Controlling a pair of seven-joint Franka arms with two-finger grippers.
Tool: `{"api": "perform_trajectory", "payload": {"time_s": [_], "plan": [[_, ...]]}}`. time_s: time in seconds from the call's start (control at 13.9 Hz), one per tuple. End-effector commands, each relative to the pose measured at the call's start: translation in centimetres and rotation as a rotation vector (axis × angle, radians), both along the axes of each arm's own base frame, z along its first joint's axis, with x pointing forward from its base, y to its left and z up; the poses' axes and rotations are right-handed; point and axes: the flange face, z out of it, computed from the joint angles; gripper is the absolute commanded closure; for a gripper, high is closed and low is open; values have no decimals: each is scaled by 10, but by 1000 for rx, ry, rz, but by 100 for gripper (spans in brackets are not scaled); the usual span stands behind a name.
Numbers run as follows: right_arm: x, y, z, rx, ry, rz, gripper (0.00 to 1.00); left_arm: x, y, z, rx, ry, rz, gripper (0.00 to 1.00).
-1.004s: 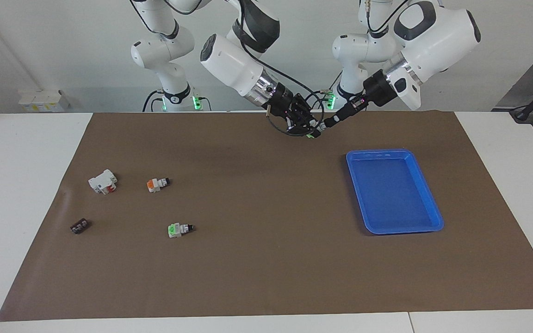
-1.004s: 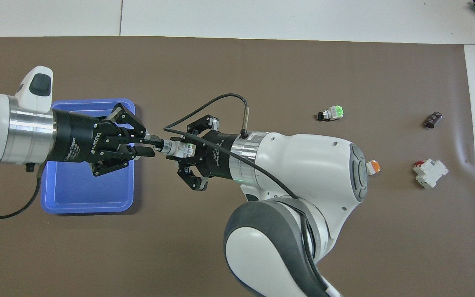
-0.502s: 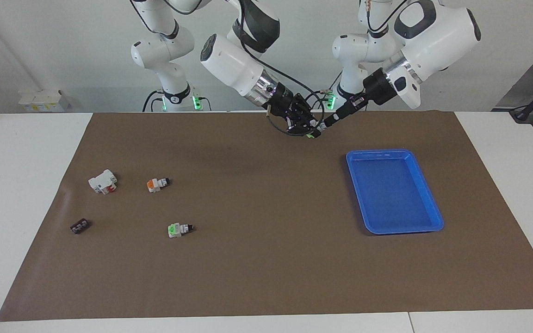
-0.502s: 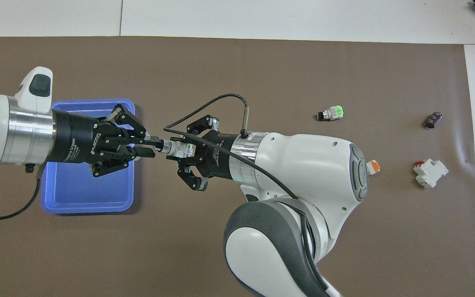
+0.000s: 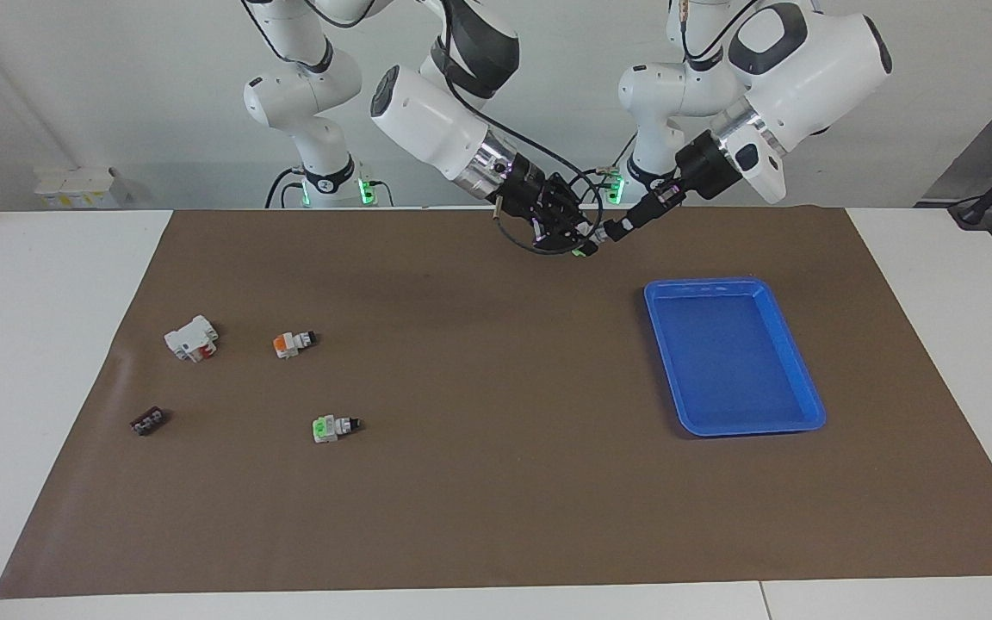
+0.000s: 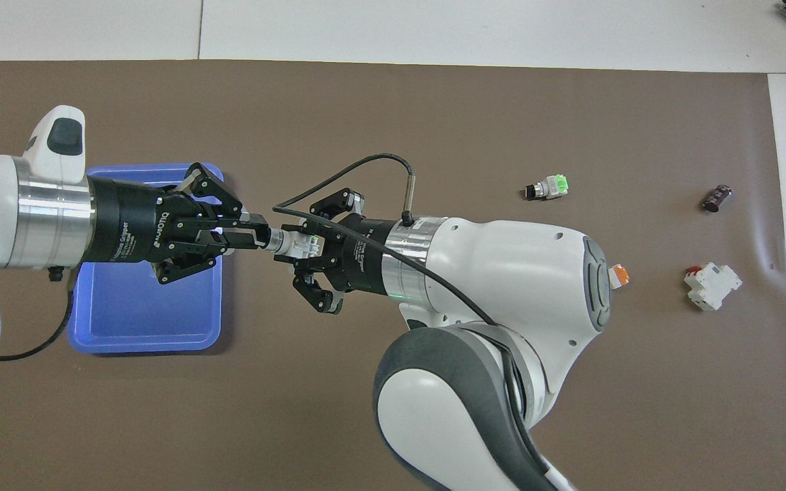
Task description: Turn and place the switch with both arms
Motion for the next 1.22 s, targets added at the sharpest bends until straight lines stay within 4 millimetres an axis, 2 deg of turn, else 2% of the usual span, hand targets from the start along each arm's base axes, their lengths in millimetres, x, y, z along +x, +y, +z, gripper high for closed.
{"api": "perform_trajectory", "payload": {"time_s": [0.0,0.07,0.14,0.22,0.43,0.65,1.15], "plan": [[1,2,4,23,8,-17,100,-9,-1,1,-8,-18,9,73],[1,2,4,23,8,-17,100,-9,-1,1,-9,-16,6,81],[1,2,4,22,7,-17,100,-9,-1,2,-9,-12,3,96],[1,2,4,23,8,-17,100,-11,-2,2,-9,1,-13,100],[1,2,4,23,8,-17,100,-12,-2,14,-9,7,-34,100],[1,2,4,23,8,-17,100,-16,-3,14,8,-3,-59,100],[1,2,4,23,5,-17,100,-18,1,8,40,-280,-388,100]]}}
